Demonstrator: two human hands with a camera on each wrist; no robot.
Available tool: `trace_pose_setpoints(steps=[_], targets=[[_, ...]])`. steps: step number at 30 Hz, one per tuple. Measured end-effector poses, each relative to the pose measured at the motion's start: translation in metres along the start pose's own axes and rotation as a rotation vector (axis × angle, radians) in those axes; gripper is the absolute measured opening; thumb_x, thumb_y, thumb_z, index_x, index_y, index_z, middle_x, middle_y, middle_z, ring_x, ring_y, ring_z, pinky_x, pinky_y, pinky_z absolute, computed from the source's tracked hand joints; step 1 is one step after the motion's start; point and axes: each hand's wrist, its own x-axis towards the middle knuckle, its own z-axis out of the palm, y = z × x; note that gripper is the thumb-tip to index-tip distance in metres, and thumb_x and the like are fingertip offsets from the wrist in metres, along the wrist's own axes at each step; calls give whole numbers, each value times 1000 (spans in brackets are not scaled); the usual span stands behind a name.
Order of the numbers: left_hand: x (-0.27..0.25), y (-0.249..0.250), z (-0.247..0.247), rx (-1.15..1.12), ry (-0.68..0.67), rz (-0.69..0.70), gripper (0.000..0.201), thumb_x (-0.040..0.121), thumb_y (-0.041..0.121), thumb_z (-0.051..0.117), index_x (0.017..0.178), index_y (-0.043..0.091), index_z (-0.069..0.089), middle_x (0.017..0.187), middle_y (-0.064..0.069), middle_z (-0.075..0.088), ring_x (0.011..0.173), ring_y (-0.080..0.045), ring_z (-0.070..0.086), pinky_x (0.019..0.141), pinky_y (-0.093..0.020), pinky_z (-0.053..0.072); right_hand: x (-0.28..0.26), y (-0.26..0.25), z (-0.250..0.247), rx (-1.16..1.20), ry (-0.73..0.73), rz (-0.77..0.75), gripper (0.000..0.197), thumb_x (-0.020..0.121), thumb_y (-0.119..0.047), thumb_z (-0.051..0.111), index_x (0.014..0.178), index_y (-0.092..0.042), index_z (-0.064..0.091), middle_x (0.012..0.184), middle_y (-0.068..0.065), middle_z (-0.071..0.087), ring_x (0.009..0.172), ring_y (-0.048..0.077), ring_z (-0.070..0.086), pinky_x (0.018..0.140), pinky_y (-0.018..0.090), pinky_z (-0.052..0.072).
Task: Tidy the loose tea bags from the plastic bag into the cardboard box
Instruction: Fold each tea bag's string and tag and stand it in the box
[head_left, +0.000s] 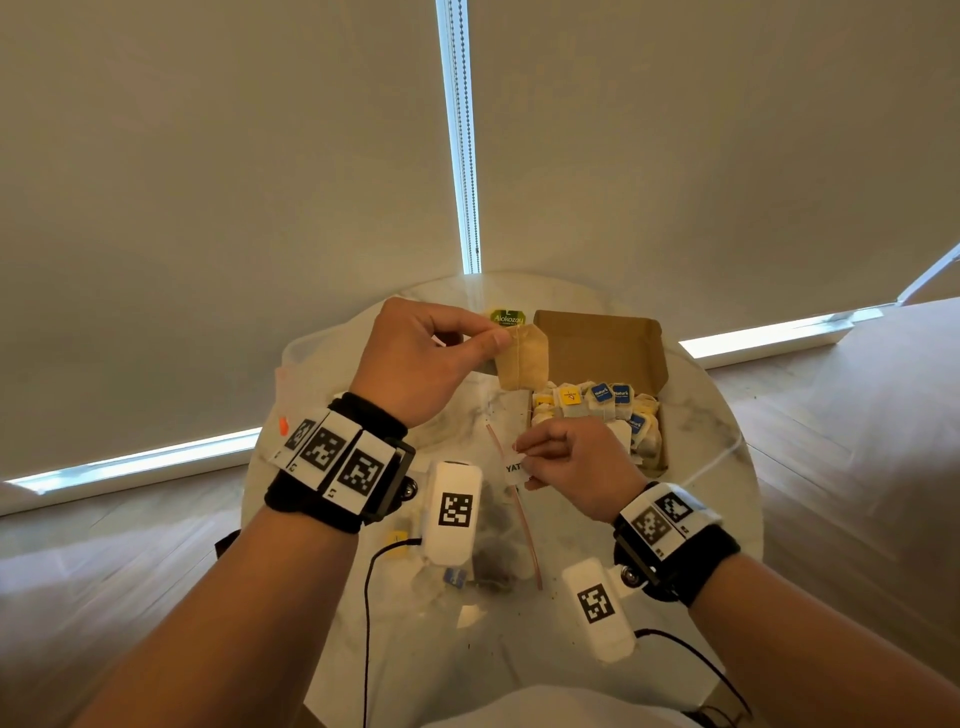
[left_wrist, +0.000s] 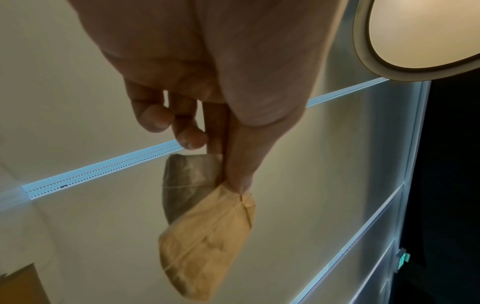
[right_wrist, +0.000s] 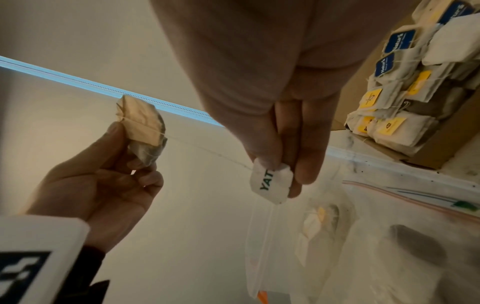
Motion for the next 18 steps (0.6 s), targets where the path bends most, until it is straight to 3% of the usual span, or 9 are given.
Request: trace_pose_setpoints(steps=[3,5,9,15,18], targets=[[-1,2,-1,-3,-9,9,14,83,22,77,80,35,75,78,14,74,71,-21,63,66,-28,54,7,1,-4,-60,67,-27,15,83,-1,73,91,-14,76,82,4,75,73,16,73,73,30,61],[-2,2,-1,-6,-21,11,13,83,22,77,81,34,75,78,15,74,72,-22,64,68,-31,56,12,-2,-8,-181,136,-86,11,83,-9,75,91,-17,78,83,-1,75,75,8,69,73,19,57],[-6,0,-2,-10,-38,18,11,82,22,78,83,33,76,82,12,76,77,-26,68,76,-46,57,20,-19,-16,-108,280,-100,8,85,-13,73,90,-18,76,68,-7,71,58,0,64,53,10,45],[-11,-8,1,-7,-70,-3,5,81,23,79,84,27,79,80,6,76,80,-30,69,79,-51,56,24,-60,-29,192,367,-154,3,86,-10,73,86,-11,75,74,3,75,68,18,73,63,24,58],[-13,-13,4,9,-87,-37,4,81,24,79,85,24,80,80,6,76,79,-29,69,79,-50,55,23,-75,-33,238,367,-235,17,84,-9,75,100,-13,73,77,4,76,71,21,74,68,34,61]])
